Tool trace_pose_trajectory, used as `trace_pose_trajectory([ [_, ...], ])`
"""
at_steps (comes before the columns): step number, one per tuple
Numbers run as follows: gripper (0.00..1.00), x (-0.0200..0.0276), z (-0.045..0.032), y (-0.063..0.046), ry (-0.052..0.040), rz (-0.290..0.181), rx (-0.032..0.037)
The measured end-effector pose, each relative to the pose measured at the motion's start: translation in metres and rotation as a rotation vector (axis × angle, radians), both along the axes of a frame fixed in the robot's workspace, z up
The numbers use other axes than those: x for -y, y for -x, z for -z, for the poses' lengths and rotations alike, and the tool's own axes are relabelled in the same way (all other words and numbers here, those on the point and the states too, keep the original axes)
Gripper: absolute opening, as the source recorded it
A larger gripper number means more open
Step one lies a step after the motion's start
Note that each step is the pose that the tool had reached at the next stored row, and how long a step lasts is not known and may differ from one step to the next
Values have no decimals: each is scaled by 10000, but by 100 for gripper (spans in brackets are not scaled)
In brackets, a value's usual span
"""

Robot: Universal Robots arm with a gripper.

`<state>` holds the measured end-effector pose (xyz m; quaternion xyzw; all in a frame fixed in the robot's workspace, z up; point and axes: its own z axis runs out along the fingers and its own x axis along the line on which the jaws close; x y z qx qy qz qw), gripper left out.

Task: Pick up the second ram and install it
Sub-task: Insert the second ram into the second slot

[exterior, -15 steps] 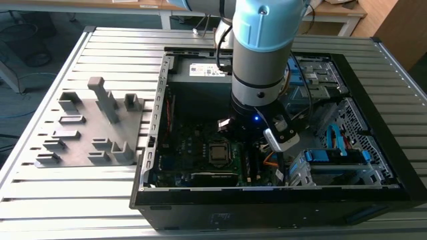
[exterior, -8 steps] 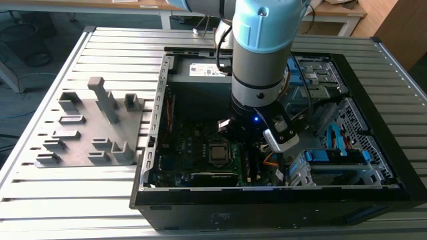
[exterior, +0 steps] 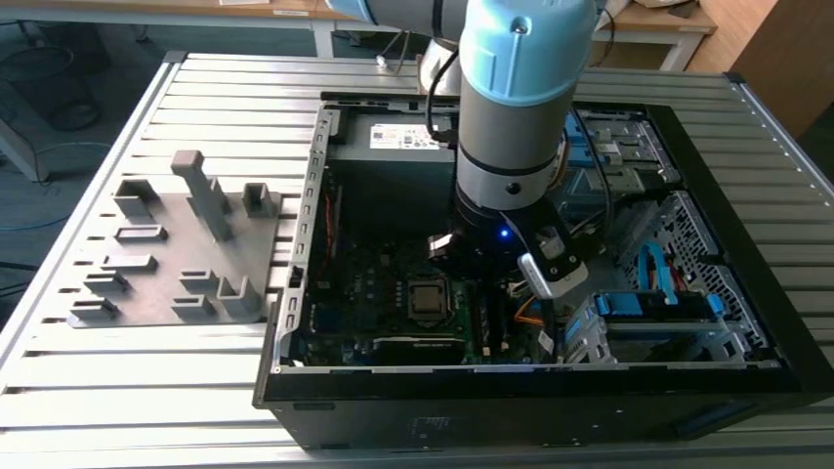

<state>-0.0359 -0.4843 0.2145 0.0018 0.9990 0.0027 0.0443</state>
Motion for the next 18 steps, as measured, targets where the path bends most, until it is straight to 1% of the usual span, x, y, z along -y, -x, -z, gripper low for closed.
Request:
trace_pose_trajectory([
  [11,13,1,54,0,7,-1,-2],
  [18,13,0,59,0,-1,-1,-1],
])
